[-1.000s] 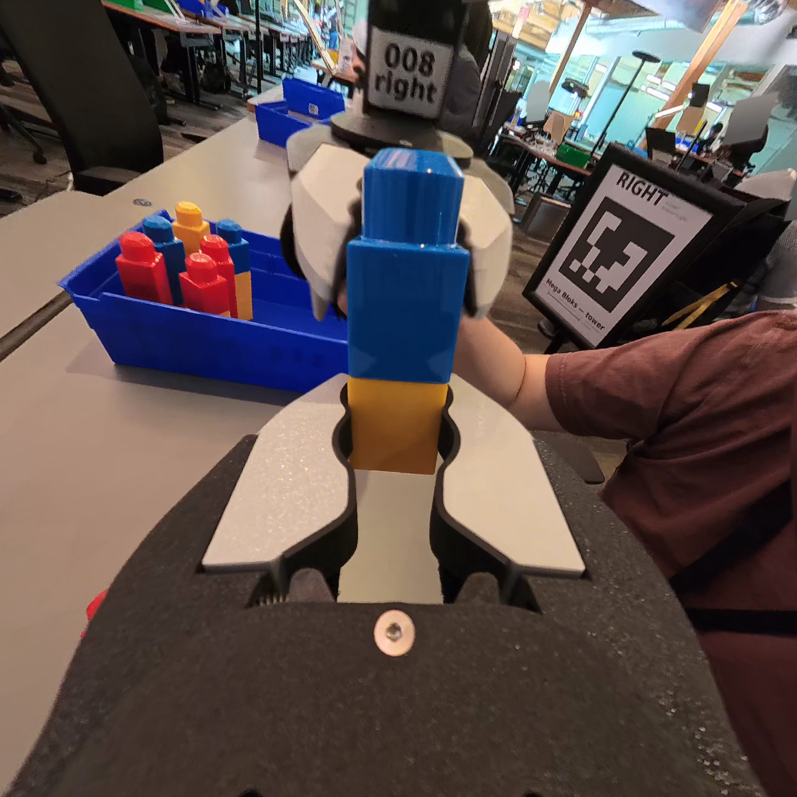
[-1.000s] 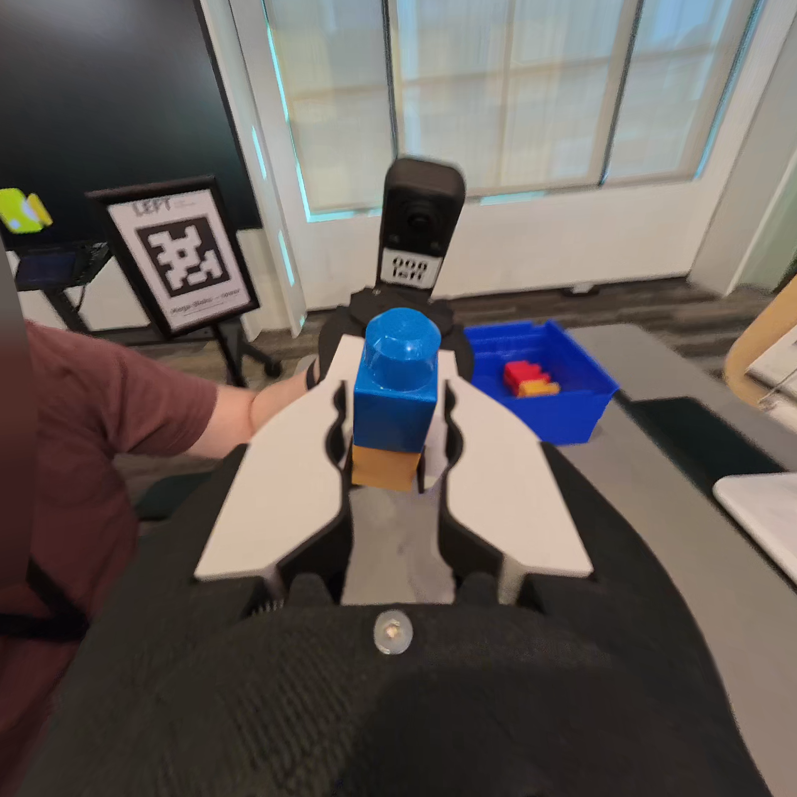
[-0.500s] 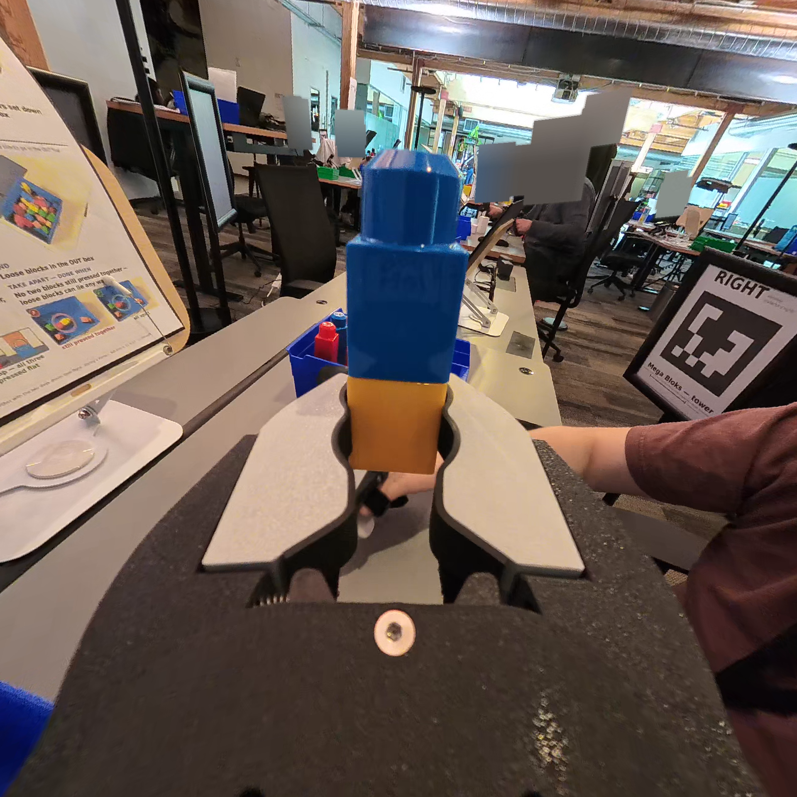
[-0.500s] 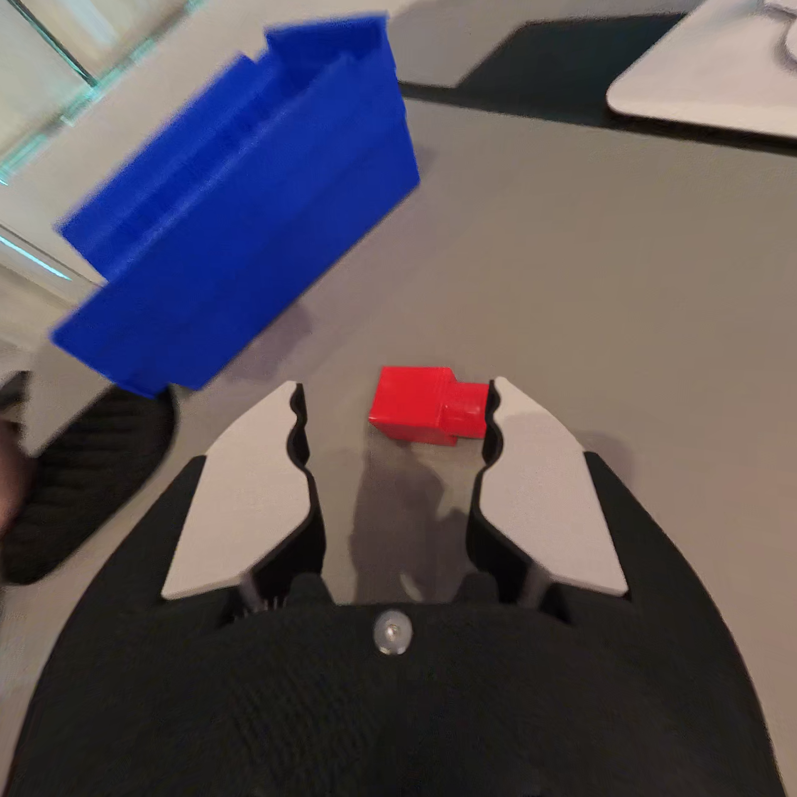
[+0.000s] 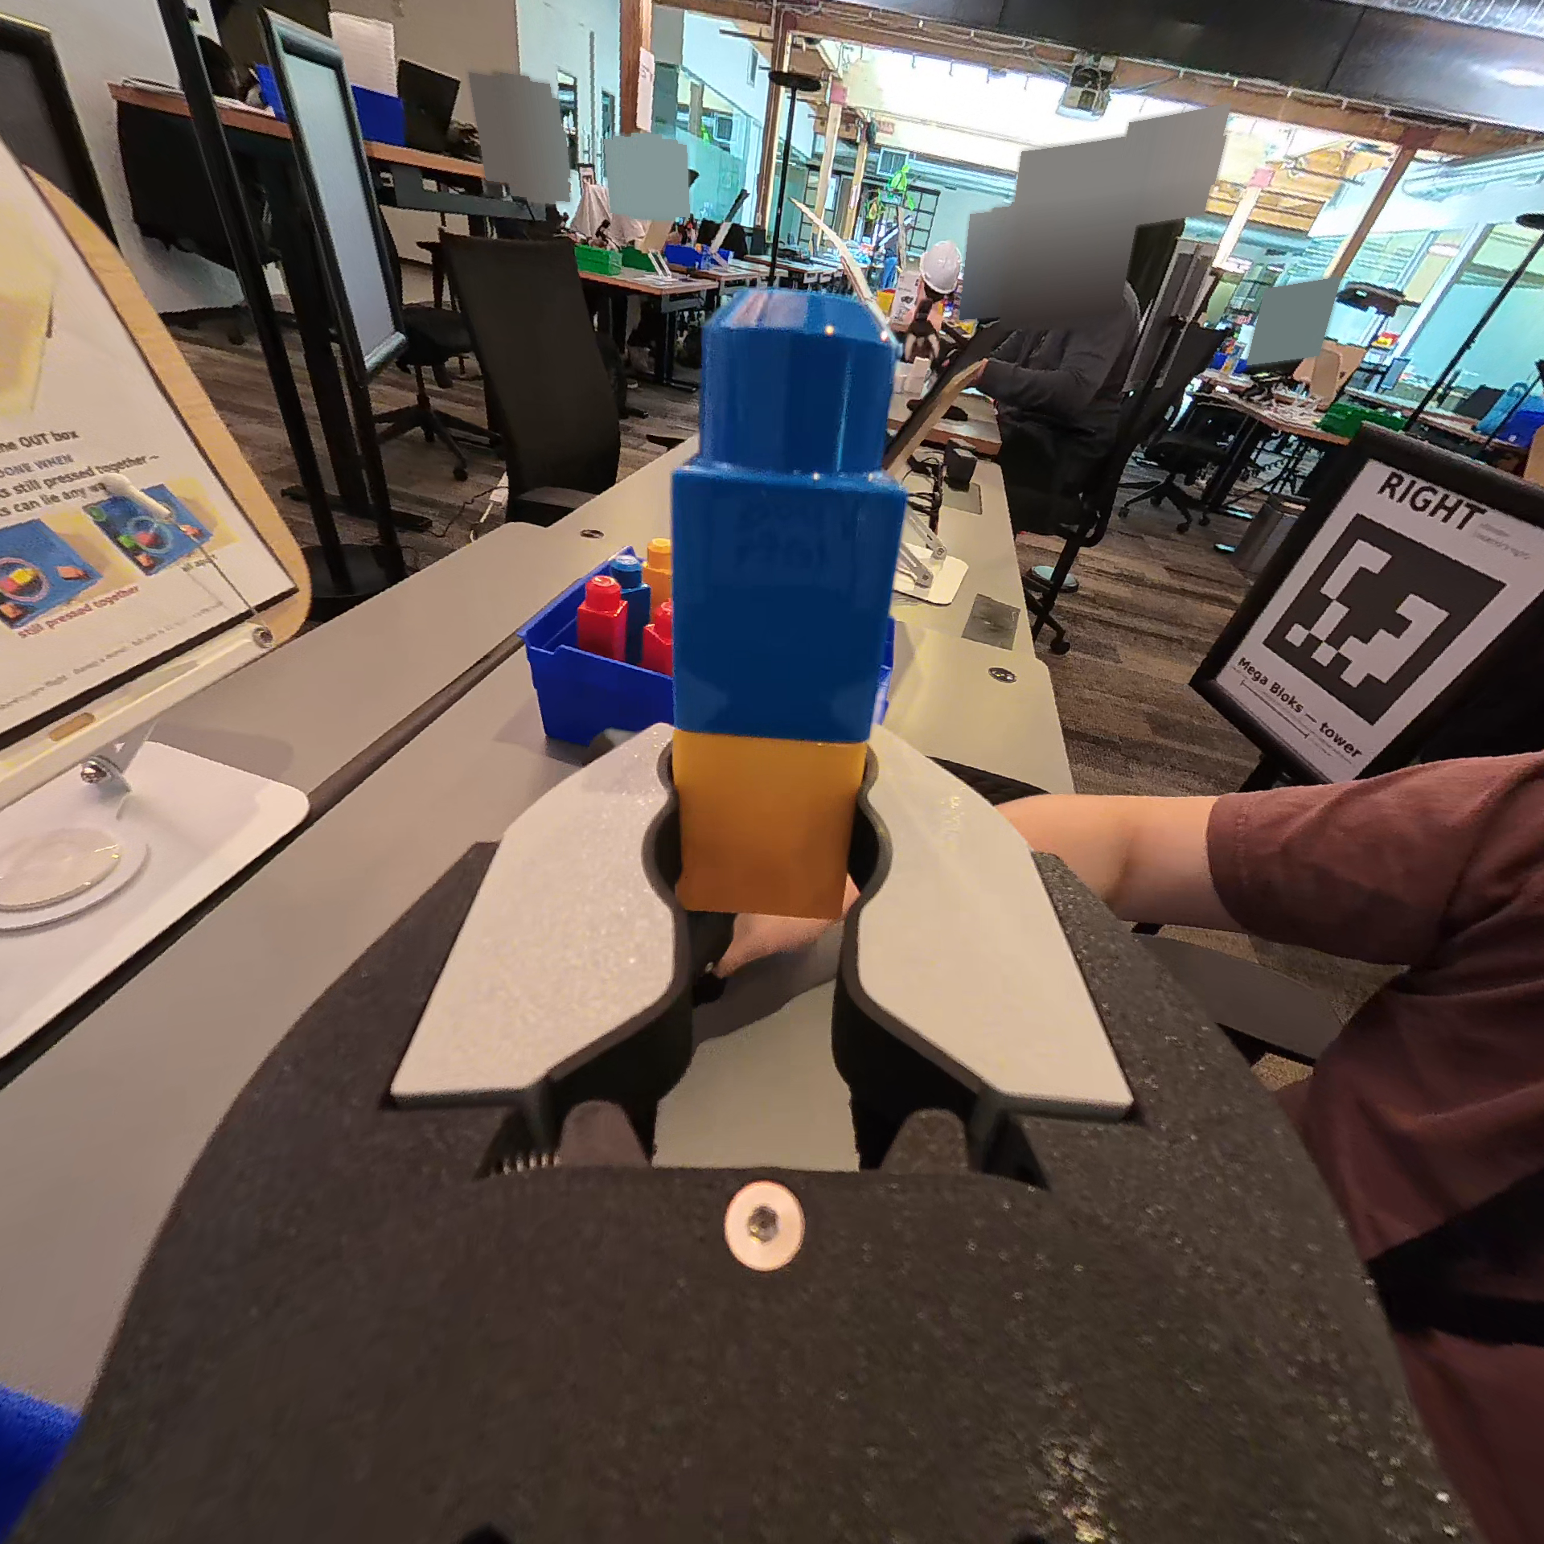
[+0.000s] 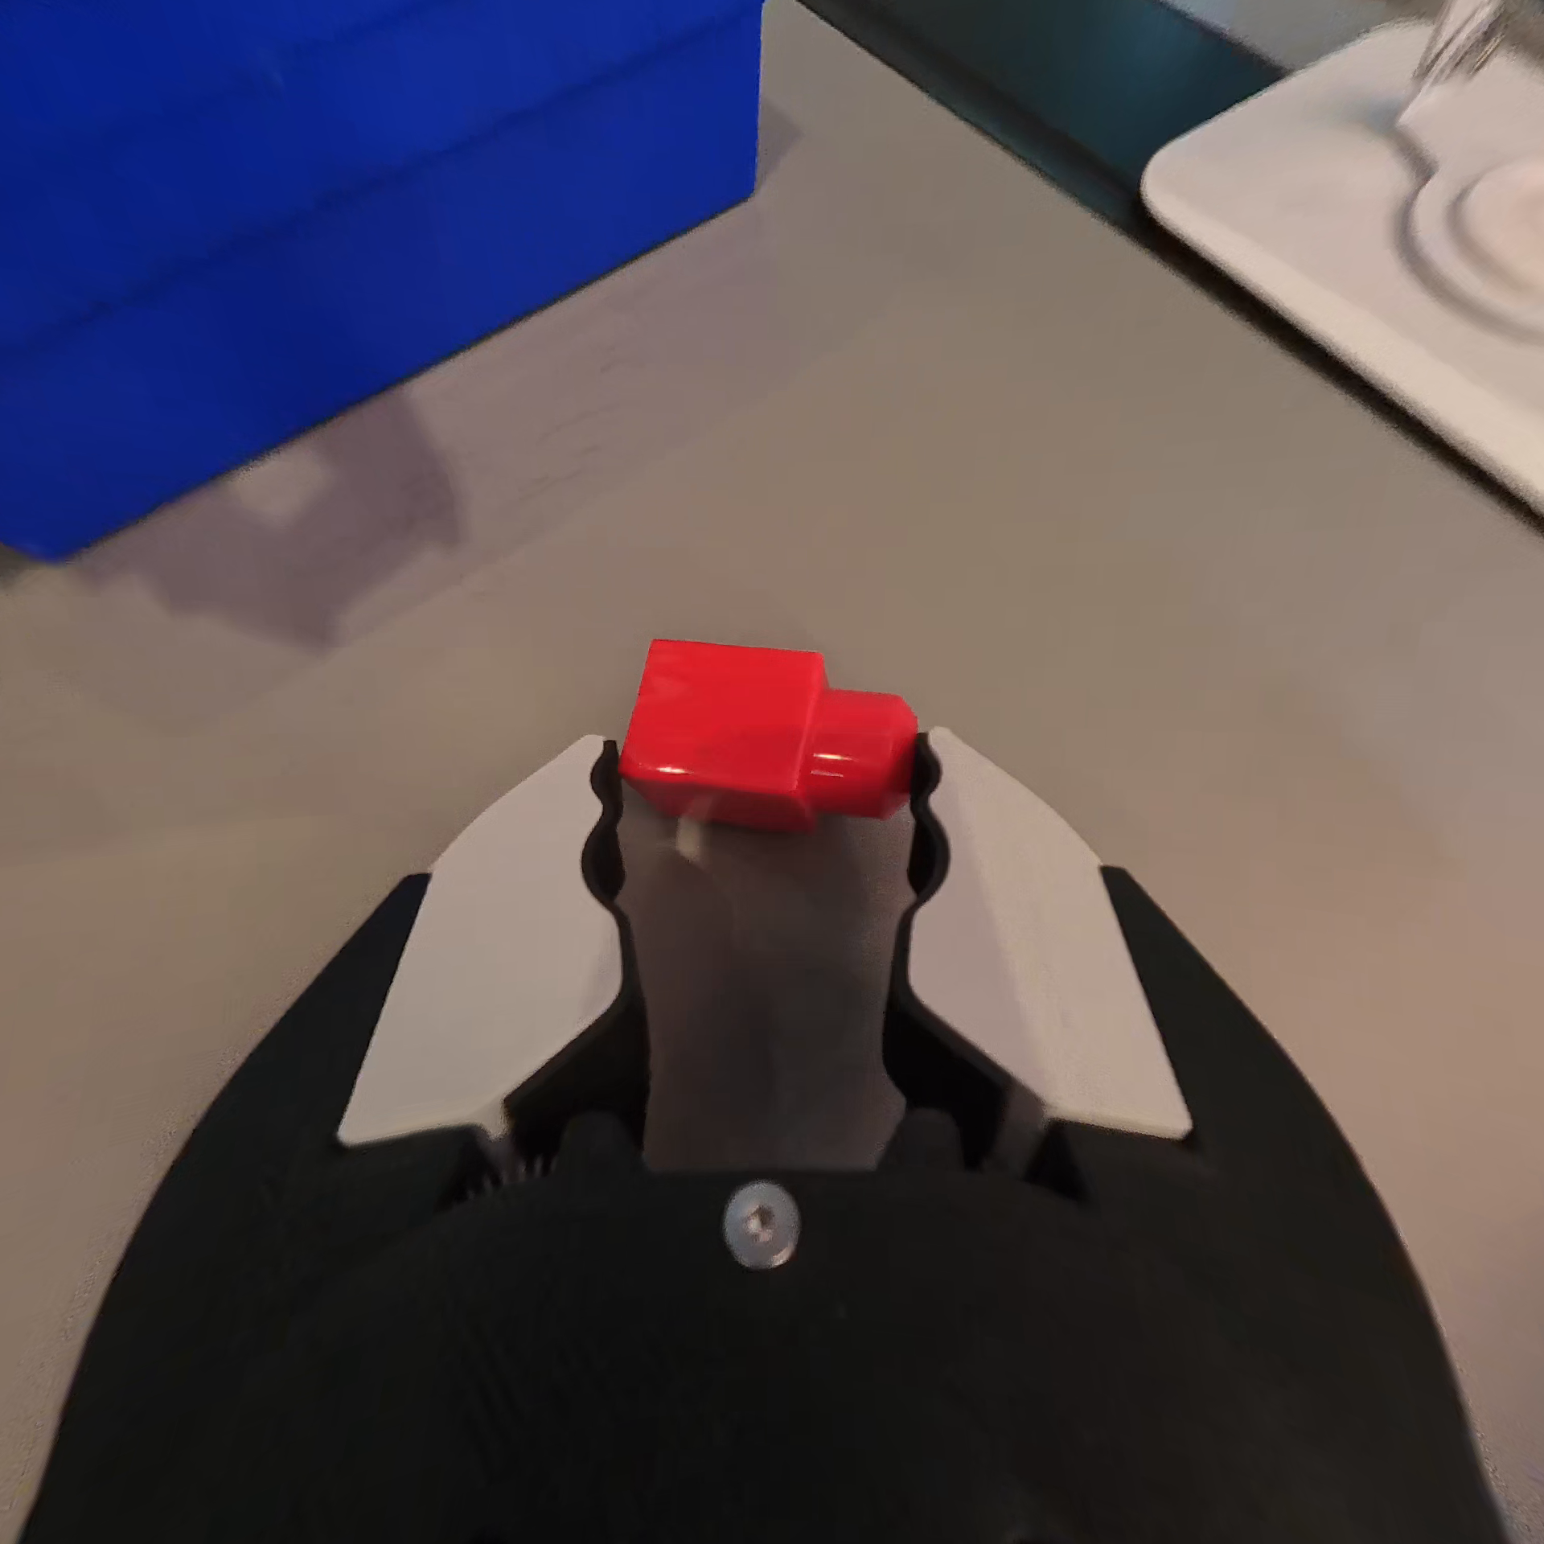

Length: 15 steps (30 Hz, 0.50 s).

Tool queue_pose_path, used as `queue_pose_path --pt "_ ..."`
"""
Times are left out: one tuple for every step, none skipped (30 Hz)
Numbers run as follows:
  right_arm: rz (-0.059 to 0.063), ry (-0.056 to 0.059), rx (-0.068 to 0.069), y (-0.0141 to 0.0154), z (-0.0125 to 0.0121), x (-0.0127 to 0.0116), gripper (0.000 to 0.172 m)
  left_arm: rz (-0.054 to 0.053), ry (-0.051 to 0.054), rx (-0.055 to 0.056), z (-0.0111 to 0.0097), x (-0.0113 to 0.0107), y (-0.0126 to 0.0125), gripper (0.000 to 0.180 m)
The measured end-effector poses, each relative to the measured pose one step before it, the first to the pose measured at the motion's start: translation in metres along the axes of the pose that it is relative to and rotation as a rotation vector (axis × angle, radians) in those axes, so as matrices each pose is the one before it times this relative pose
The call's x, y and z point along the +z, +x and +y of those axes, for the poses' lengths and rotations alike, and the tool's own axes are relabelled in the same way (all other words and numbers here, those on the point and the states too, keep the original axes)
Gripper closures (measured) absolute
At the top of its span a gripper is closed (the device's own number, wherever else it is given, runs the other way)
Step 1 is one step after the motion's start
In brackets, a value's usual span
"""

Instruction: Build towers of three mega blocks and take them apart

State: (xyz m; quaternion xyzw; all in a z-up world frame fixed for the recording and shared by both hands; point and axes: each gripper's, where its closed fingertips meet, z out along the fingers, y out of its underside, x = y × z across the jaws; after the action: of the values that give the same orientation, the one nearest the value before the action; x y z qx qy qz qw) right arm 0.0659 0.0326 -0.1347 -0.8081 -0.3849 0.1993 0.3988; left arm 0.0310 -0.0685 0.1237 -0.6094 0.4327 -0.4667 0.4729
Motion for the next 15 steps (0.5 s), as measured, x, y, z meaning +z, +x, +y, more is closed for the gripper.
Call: queue_pose_path --pt "0.0349 -0.0072 -0.0796 0.00556 -0.00138 -0.00435 0.104 -0.0084 0.0036 -0.0032 -0.00045 -0.00173 -0.00225 0.144" --pt "0.0557 -0.0181 -0.092 0.00859 0.00081 -0.00426 0.104 -0.0091 0.0048 -0.0037 -0.00067 -0.00187 -0.00215 0.144" --pt "0.076 -0.0334 -0.0892 0.01161 0.00341 -0.00404 0.104 -0.0057 0.0049 -0.0029 -0.00086 -0.00199 -0.00168 0.144" --pt "0.068 -0.0292 -0.0994 0.00984 0.00371 -0.0032 0.104 -0.003 0.0053 -0.0024 -0.00089 -0.00182 -0.00105 0.144" --pt "0.0517 -0.0228 -0.1124 0.0061 0.0036 -0.00204 0.104 -0.0025 0.0046 -0.0019 -0.0008 -0.00152 -0.00075 0.144" --pt "0.0593 -0.034 -0.1068 0.0061 0.00521 -0.00121 0.104 -0.0014 0.0027 -0.0007 -0.00066 -0.00139 -0.00051 0.144" --pt "0.0555 -0.0409 -0.0965 0.00499 0.0058 -0.00026 0.104 -0.0023 0.0021 -0.0002 -0.00048 -0.00116 -0.00043 0.144" --pt "0.0285 -0.0295 -0.0848 0.00049 0.00423 0.00068 0.103 -0.0033 0.0005 -0.0013 -0.00014 -0.00091 -0.00074 0.144" --pt "0.0099 -0.0145 -0.0708 -0.00258 0.0018 0.00096 0.103 -0.0017 -0.0014 -0.0024 0.00017 -0.00072 -0.0005 0.144" --pt "0.0131 -0.0062 -0.0509 -0.00217 0.00055 0.00094 0.103 -0.0003 -0.0018 -0.003 0.00028 -0.00033 -0.00029 0.144" --pt "0.0173 -0.002 -0.0348 -0.00054 -0.00105 0.00015 0.103 -0.0011 -0.001 -0.0035 0.00034 -0.00013 -0.00047 0.144" --pt "0.0045 0.0075 -0.0287 -0.00118 -0.00281 -0.00097 0.103 0.0002 -0.002 -0.0031 0.00037 0.00006 -0.00014 0.144" --pt "-0.0065 0.0085 -0.017 -0.00175 -0.00301 -0.00143 0.103 0.0014 -0.0034 -0.0025 0.00051 0.00018 -0.00008 0.144" --pt "-0.009 0.0058 -0.0059 -0.00169 -0.00251 -0.00122 0.103 0.0005 -0.0026 -0.0016 0.00055 0.0003 -0.00007 0.144" --pt "-0.0097 0.0095 -0.0065 -0.0018 -0.00269 -0.00133 0.103 0.0001 -0.0034 -0.003 0.0007 0.00029 -0.00023 0.144"
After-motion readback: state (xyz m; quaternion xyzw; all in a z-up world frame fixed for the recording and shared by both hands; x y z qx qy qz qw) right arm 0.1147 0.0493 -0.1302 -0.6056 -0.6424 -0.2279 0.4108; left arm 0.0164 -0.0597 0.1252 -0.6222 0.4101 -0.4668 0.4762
